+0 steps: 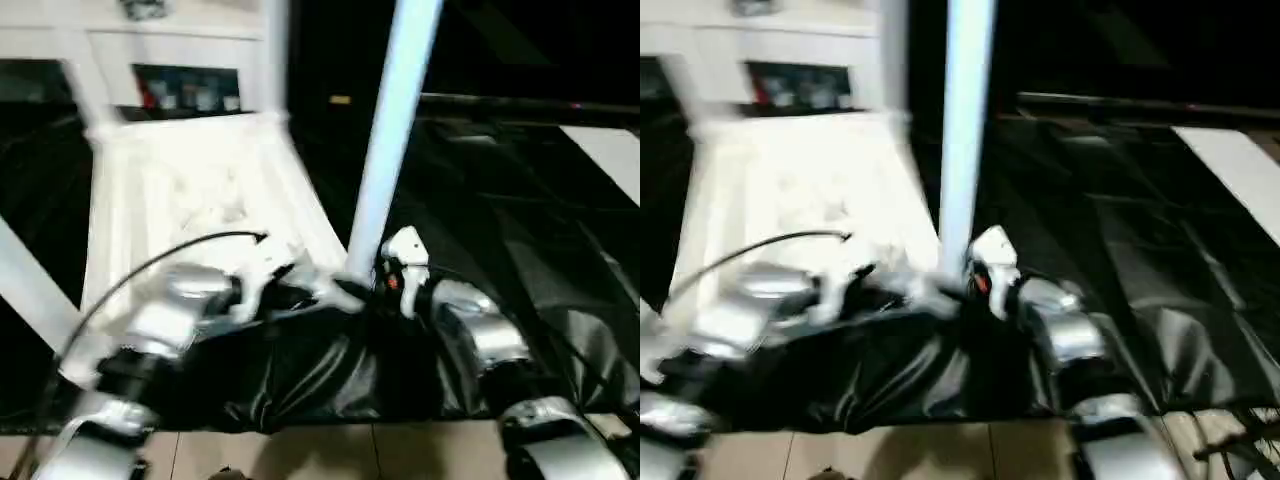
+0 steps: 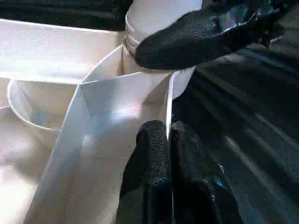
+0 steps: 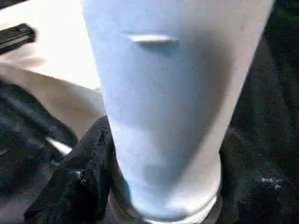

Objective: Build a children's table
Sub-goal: Rotate leg to tighten

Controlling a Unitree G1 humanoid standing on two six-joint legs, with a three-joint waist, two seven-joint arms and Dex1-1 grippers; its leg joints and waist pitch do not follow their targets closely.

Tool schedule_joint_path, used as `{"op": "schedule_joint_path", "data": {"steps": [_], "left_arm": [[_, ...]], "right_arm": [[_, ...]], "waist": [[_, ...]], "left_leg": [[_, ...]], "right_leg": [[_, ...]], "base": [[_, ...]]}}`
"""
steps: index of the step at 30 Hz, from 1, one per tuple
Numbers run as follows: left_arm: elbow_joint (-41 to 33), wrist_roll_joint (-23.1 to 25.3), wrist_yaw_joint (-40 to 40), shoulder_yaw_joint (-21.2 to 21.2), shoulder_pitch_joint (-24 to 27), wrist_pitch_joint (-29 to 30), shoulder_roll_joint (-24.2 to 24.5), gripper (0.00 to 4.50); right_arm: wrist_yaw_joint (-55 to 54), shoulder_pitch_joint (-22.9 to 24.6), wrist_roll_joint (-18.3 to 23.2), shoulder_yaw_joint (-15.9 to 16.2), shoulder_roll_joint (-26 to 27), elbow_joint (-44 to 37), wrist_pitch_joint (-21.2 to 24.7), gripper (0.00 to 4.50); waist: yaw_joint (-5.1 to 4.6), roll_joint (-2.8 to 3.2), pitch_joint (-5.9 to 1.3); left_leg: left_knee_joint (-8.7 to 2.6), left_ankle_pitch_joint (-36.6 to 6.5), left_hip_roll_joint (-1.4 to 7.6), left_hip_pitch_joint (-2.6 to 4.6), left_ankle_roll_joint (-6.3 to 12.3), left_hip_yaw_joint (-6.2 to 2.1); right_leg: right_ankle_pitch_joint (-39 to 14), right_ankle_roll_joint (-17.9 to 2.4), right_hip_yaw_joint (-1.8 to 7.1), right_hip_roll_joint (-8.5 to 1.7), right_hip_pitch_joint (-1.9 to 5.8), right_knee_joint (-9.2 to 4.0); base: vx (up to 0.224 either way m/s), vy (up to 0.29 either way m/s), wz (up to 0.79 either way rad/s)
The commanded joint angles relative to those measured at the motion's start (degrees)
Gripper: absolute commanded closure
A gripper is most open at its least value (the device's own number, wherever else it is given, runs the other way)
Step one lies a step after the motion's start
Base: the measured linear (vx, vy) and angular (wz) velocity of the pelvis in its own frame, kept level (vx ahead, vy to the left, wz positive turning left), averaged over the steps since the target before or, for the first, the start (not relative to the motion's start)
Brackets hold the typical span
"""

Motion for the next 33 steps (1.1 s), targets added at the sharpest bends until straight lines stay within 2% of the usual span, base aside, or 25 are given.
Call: {"op": "schedule_joint_path", "data": {"steps": [1, 2, 3, 5, 7, 10, 12, 13, 14, 16, 19, 20, 21, 22, 25, 27, 31, 33], "left_arm": [[-1.23, -1.97, 4.41, 1.14, -1.71, -0.12, -4.52, 4.5], [-1.65, -1.61, 5.58, 0.91, -1.56, 0.27, -5.33, 4.5], [-2.09, -1.28, 6.55, 0.53, -1.32, 0.57, -6.22, 4.5], [-2.51, -1.02, 6.57, -0.17, -1.03, 0.64, -6.76, 4.5], [-2.94, -0.45, 5.86, -1.1, -0.49, 0.06, -6.99, 4.5], [-3.18, 0.02, 3.12, -2.58, 0.27, -1.57, -5.28, 4.5], [-3.61, -0.52, 1.24, -2.95, 0.73, -1.58, -4.21, 4.5], [-3.72, -0.63, 0.91, -3.01, 0.82, -1.55, -4.01, 4.5], [-4.3, -1.23, -2.27, -3.58, 1.33, -2.89, -2.49, 4.5], [-4.88, -1.68, -5.55, -4.18, 1.72, -4.24, -0.84, 4.5], [-5.49, -2.83, -9.64, -4.45, 2.11, -5.78, 0.88, 4.5], [-5.37, -2.91, -11.27, -4.52, 2.09, -6.19, 1.92, 4.5], [-5.18, -2.8, -12.66, -4.59, 2.05, -6.56, 2.85, 4.5], [-5.05, -2.69, -13.71, -4.66, 2.03, -6.79, 3.57, 4.5], [-5.33, -2.78, -16.99, -5.31, 2.0, -7.34, 5.3, 4.5], [-5.36, -2.79, -18.58, -5.74, 1.86, -7.84, 6.28, 4.5], [-5.39, -3.25, -21.66, -5.68, 1.5, -8.38, 8.05, 4.5], [-5.12, -3.84, -22.18, -4.92, 1.05, -8.33, 8.38, 4.5]], "right_arm": [[-0.81, 0.84, -0.76, 3.68, 4.39, 1.37, 2.26, 1.83], [-2.18, 1.04, -0.92, 3.69, 5.36, 1.06, 2.82, 1.83], [-3.28, 1.34, -0.95, 3.7, 6.42, 0.41, 2.95, 1.83], [-3.64, 1.61, -1.43, 3.96, 7.21, -0.35, 2.35, 1.83], [-2.76, 2.22, -1.59, 4.35, 7.77, -2.03, 1.26, 1.27], [1.13, 2.75, -0.19, 4.83, 6.48, -4.59, 2.09, 1.05], [3.93, 2.81, 0.06, 5.44, 4.53, -5.81, 2.38, 0.76], [4.42, 2.82, 0.08, 5.56, 4.16, -6.06, 2.46, 0.76], [9.58, 2.77, -0.15, 6.87, 0.99, -6.96, 2.14, 0.76], [15.46, 2.71, -0.05, 8.49, -2.14, -7.57, 1.29, 0.76], [23.2, 2.74, 0.93, 9.89, -5.3, -8.34, -0.35, 0.76], [27.03, 2.68, 1.61, 10.4, -6.73, -8.92, -0.48, 0.76], [30.23, 2.71, 2.21, 10.82, -7.89, -9.82, 0.18, 0.76], [32.63, 2.76, 2.66, 11.16, -8.76, -10.62, 0.86, 0.76], [37.96, 2.81, 2.96, 12.17, -10.69, -11.96, 1.41, 0.76], [40.44, 2.56, 3.47, 12.57, -11.44, -11.99, 2.07, 1.0], [43.4, 1.89, 2.62, 13.97, -12.32, -10.69, 1.58, 1.28], [43.27, 1.96, 2.52, 14.07, -11.87, -10.54, 1.28, 1.47]], "waist": [[-0.03, 0.21, -3.01], [0.01, 0.29, -3.08], [-0.06, 0.63, -3.16], [-0.06, 0.53, -3.26], [-0.02, 0.55, -3.26], [0.01, 0.62, -3.28], [0.0, 0.44, -3.35], [-0.04, 0.51, -3.26], [0.0, 0.26, -3.23], [0.09, 0.13, -3.17], [0.14, 0.0, -3.09], [0.09, -0.22, -3.08], [0.4, -0.02, -3.1], [0.6, 0.08, -3.06], [1.07, -0.12, -3.08], [1.41, -0.4, -3.08], [1.69, -0.41, -3.09], [1.68, -0.14, -3.07]], "left_leg": [[-4.27, -16.72, 1.49, 0.33, -0.47, -1.19], [-4.25, -16.42, 1.48, 0.29, -0.45, -1.22], [-4.26, -15.81, 1.5, 0.25, -0.32, -1.1], [-4.21, -15.48, 1.43, 0.13, -0.04, -1.08], [-4.22, -15.4, 1.5, 0.16, 0.15, -1.04], [-4.24, -15.31, 1.53, 0.19, 0.54, -0.97], [-4.19, -15.03, 1.5, 0.1, 0.86, -0.98], [-4.2, -14.9, 1.53, 0.11, 1.04, -0.94], [-4.13, -15.02, 1.5, 0.11, 1.27, -0.92], [-4.09, -15.24, 1.57, 0.07, 1.69, -0.9], [-4.06, -15.23, 1.69, 0.07, 2.12, -0.89], [-4.03, -15.24, 1.68, 0.07, 2.27, -0.83], [-3.93, -15.34, 1.74, 0.49, 2.65, -0.75], [-3.89, -14.94, 1.84, 0.57, 2.75, -0.63], [-3.96, -13.95, 2.01, 0.33, 2.59, -0.65], [-3.89, -13.57, 1.96, 0.18, 2.67, -0.65], [-3.91, -13.25, 2.06, 0.3, 2.3, -0.62], [-3.99, -13.56, 2.03, 0.31, 1.79, -0.7]], "right_leg": [[-23.78, -7.81, 2.37, -3.64, 1.78, -5.48], [-22.9, -8.0, 2.33, -3.64, 1.87, -5.33], [-20.14, -8.59, 2.37, -3.45, 1.9, -5.15], [-18.49, -9.15, 2.32, -3.41, 2.07, -4.93], [-17.3, -9.46, 2.35, -3.4, 2.08, -4.88], [-15.89, -9.77, 2.38, -3.33, 2.13, -4.78], [-15.45, -9.99, 2.37, -3.38, 2.32, -4.66], [-15.38, -10.07, 2.39, -3.37, 2.22, -4.75], [-15.9, -10.01, 2.34, -3.34, 2.28, -4.81], [-16.82, -9.74, 2.34, -3.41, 2.3, -4.88], [-17.64, -9.89, 2.44, -3.59, 2.22, -4.83], [-17.86, -9.93, 2.44, -3.54, 2.16, -4.9], [-17.97, -10.21, 2.47, -3.5, 1.95, -4.99], [-16.69, -10.87, 2.51, -3.4, 1.83, -4.8], [-15.18, -11.52, 2.4, -3.47, 2.07, -4.4], [-15.6, -11.36, 2.36, -3.53, 2.22, -4.29], [-15.43, -11.66, 2.32, -3.59, 2.1, -4.24], [-15.62, -11.68, 2.35, -3.69, 2.1, -4.23]], "base": [[0.0, 0.0, 0.0], [0.0, 0.0, 0.0], [0.0, 0.0, 0.0], [0.0, 0.0, 0.0], [0.0, 0.0, 0.0], [0.0, 0.0, 0.0], [0.0, 0.0, 0.0], [0.0, 0.0, 0.0], [0.0, 0.0, 0.0], [0.0, 0.0, 0.0], [0.0, 0.0, 0.0], [0.0, 0.0, 0.0], [0.0, 0.0, 0.0], [0.0, 0.0, 0.0], [0.0, 0.0, 0.0], [0.0, 0.0, 0.0], [0.0, 0.0, 0.0], [0.0, 0.0, 0.0]]}}
